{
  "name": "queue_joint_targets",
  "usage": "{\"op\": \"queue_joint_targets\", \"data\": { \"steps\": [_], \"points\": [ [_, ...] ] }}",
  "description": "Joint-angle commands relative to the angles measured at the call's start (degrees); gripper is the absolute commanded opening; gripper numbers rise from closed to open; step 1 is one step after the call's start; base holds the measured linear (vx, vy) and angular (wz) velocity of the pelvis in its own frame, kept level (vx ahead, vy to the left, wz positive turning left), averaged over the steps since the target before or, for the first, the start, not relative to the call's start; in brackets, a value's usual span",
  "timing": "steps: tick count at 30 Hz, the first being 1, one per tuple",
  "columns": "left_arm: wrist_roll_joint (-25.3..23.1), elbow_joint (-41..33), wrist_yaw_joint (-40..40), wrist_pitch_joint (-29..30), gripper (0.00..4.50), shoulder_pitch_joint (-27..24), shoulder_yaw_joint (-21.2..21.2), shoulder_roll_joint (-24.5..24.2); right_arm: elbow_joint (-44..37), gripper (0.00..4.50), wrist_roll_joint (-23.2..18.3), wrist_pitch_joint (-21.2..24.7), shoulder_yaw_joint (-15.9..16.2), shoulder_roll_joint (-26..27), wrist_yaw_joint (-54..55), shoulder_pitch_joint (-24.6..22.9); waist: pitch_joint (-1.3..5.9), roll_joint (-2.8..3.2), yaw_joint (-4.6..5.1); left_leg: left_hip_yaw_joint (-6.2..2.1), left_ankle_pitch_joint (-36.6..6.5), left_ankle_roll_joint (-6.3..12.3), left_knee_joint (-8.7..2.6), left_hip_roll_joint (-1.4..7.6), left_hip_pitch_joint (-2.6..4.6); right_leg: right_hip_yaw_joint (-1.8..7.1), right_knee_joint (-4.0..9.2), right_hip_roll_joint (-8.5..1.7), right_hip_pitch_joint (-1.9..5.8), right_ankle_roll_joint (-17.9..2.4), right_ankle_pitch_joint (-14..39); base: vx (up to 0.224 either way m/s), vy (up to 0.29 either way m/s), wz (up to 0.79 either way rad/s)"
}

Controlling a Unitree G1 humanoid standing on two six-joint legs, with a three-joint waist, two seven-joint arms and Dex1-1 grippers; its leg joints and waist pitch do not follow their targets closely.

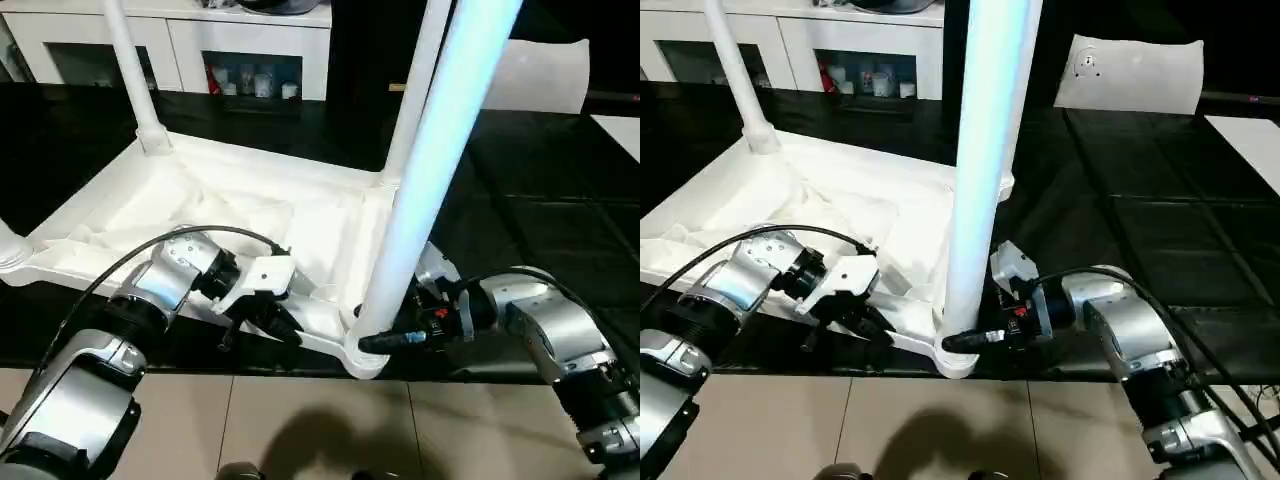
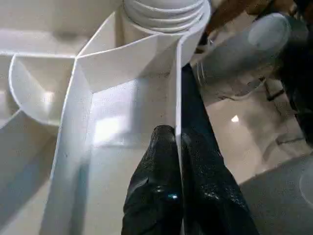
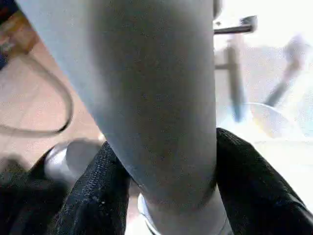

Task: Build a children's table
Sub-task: Rotate leg to tighten

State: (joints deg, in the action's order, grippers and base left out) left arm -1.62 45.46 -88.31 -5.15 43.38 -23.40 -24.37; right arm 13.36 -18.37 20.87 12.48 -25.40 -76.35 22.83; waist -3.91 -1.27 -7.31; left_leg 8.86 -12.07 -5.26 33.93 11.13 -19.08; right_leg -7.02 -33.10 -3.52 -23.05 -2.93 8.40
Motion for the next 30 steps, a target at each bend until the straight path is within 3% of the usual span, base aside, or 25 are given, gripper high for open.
{"op": "queue_joint_targets", "data": {
  "steps": [1, 4, 5, 6, 7, 8, 10, 12, 16, 19, 21, 22, 23, 26, 27, 30],
  "points": [
    [0.88, -0.58, 4.77, 1.96, 0.0, 2.32, 1.21, 2.75, -1.06, 2.1, -1.12, 2.27, 0.84, 2.28, 4.02, -0.62, 3.34, -0.13, 0.45, 0.04, -7.46, 3.2, -3.94, 1.72, -0.26, 3.12, 5.31, -5.28, 3.42, -3.04, 28.26, 0.0, 0.0, 0.0],
    [1.76, 0.29, 10.83, 5.29, 0.0, 3.22, 3.39, 5.38, 0.32, 2.09, 1.74, 1.78, -0.21, 7.15, 14.28, -1.26, 3.14, -0.05, 1.22, 0.02, -8.36, 2.4, -3.89, 1.27, -0.22, 2.71, 6.13, -5.11, 3.21, -0.89, 32.71, 0.0, 0.0, 0.0],
    [1.86, 0.88, 14.82, 7.21, 0.0, 3.89, 4.67, 7.23, 2.13, 2.09, 2.9, 2.0, -1.68, 11.04, 21.62, -0.85, 3.07, -0.07, 1.51, -0.11, -8.23, 1.84, -4.03, 1.35, -0.38, 2.73, 6.09, -5.21, 3.27, -0.64, 33.03, 0.0, 0.0, 0.0],
    [1.89, 1.13, 16.61, 8.1, 0.0, 4.2, 5.22, 8.11, 3.01, 2.07, 3.31, 2.27, -2.47, 12.93, 25.12, -0.61, 3.04, -0.24, 2.11, -0.15, -8.74, 1.21, -3.93, 1.09, -0.47, 2.41, 6.38, -5.07, 3.14, 0.07, 34.3, 0.0, 0.0, 0.0],
    [1.8, 1.41, 19.21, 9.35, 0.0, 4.63, 6.01, 9.36, 4.08, 2.07, 3.83, 2.91, -3.62, 15.49, 29.66, -0.23, 3.16, -0.4, 2.75, -0.36, -8.75, 0.83, -3.89, 0.85, -0.71, 2.05, 6.55, -5.15, 3.52, 1.09, 35.2, 0.0, 0.0, 0.0],
    [2.01, 2.15, 23.88, 11.12, 0.0, 5.39, 7.45, 11.37, 5.48, 2.06, 5.17, 2.8, -4.52, 18.62, 35.54, 0.21, 3.09, -0.03, 2.9, -0.4, -8.93, 0.97, -3.87, 0.8, -0.66, 1.94, 6.7, -5.15, 3.46, 1.15, 35.42, 0.0, 0.0, 0.0],
    [2.18, 3.56, 31.68, 13.34, 0.0, 6.77, 9.45, 14.64, 7.84, 2.06, 6.68, 2.97, -5.25, 23.01, 42.88, 1.26, 3.22, -0.19, 3.66, -0.31, -9.09, 1.44, -3.76, 0.77, -0.28, 1.91, 7.03, -5.08, 3.2, 0.79, 34.84, 0.0, 0.0, 0.0],
    [2.44, 4.44, 37.24, 14.55, 0.0, 7.67, 10.74, 17.11, 10.19, 2.05, 8.16, 1.71, -5.98, 26.37, 49.9, 2.69, 3.2, 0.12, 4.16, -0.32, -9.24, 1.96, -3.87, 1.03, -0.02, 2.12, 6.88, -5.12, 2.93, -0.93, 32.92, 0.0, 0.0, 0.0],
    [1.97, 3.73, 42.21, 16.54, 0.0, 7.85, 11.57, 20.53, 13.16, 2.05, 10.19, -0.13, -7.6, 32.08, 58.13, 5.64, 3.49, 0.38, 4.17, -0.41, -7.65, 3.05, -4.29, 1.55, -0.32, 2.86, 5.89, -5.27, 3.22, -3.64, 26.39, 0.0, 0.0, 0.0],
    [1.09, 2.46, 42.9, 17.4, 0.0, 7.29, 11.74, 21.51, 13.69, 2.05, 10.78, -2.07, -8.17, 33.74, 59.18, 6.53, 3.74, 0.27, 3.97, -0.2, -4.73, 4.39, -4.3, 1.79, -0.34, 3.57, 4.62, -5.35, 3.49, -7.06, 18.2, 0.018, -0.002, 0.01],
    [0.35, 1.68, 42.9, 17.25, 0.0, 6.74, 11.35, 21.36, 13.77, 2.05, 10.82, -3.6, -9.08, 33.96, 59.98, 6.66, 3.8, 0.28, 3.81, -0.13, -3.62, 5.06, -4.24, 1.83, -0.44, 3.75, 4.17, -5.41, 3.68, -8.23, 15.58, 0.0, 0.0, 0.0],
    [0.35, 1.68, 42.9, 17.25, 0.0, 6.74, 11.35, 21.36, 13.77, 2.57, 10.82, -3.6, -9.08, 33.96, 59.98, 6.66, 3.87, 0.16, 3.82, -0.12, -3.2, 5.23, -4.21, 1.82, -0.5, 3.81, 4.06, -5.42, 3.76, -8.54, 14.8, 0.0, 0.0, 0.0],
    [0.08, 1.45, 42.62, 17.26, 0.0, 6.48, 11.13, 21.07, 13.63, 2.7, 10.78, -3.99, -9.52, 33.75, 60.33, 6.48, 3.97, 0.22, 3.79, -0.08, -2.26, 5.59, -4.19, 1.75, -0.59, 3.85, 3.8, -5.39, 3.9, -9.08, 13.05, 0.0, 0.0, 0.0],
    [-0.81, 0.65, 39.94, 15.9, 0.0, 5.2, 10.12, 19.15, 11.29, 2.76, 10.7, -4.79, -9.69, 31.25, 57.14, 4.36, 3.83, 0.2, 3.77, 0.0, -2.37, 6.19, -4.28, 1.76, -0.58, 3.84, 3.86, -5.4, 3.98, -9.33, 13.1, 0.0, 0.0, 0.0],
    [-1.18, 0.52, 38.95, 15.85, 0.0, 4.79, 9.67, 18.22, 9.87, 3.08, 10.27, -5.18, -9.55, 29.85, 54.95, 3.32, 3.82, 0.21, 3.69, 0.0, -2.4, 6.42, -4.29, 1.82, -0.59, 3.85, 3.88, -5.4, 4.05, -9.18, 13.05, 0.0, 0.0, 0.0],
    [-1.53, 0.16, 36.81, 15.48, 0.0, 4.13, 9.04, 16.79, 7.64, 3.21, 9.63, -5.55, -9.74, 27.65, 52.09, 1.68, 3.81, 0.22, 3.66, -0.01, -2.56, 7.09, -4.31, 1.98, -0.58, 3.91, 3.8, -5.39, 4.01, -9.29, 12.57, 0.0, 0.0, 0.0]
  ]
}}
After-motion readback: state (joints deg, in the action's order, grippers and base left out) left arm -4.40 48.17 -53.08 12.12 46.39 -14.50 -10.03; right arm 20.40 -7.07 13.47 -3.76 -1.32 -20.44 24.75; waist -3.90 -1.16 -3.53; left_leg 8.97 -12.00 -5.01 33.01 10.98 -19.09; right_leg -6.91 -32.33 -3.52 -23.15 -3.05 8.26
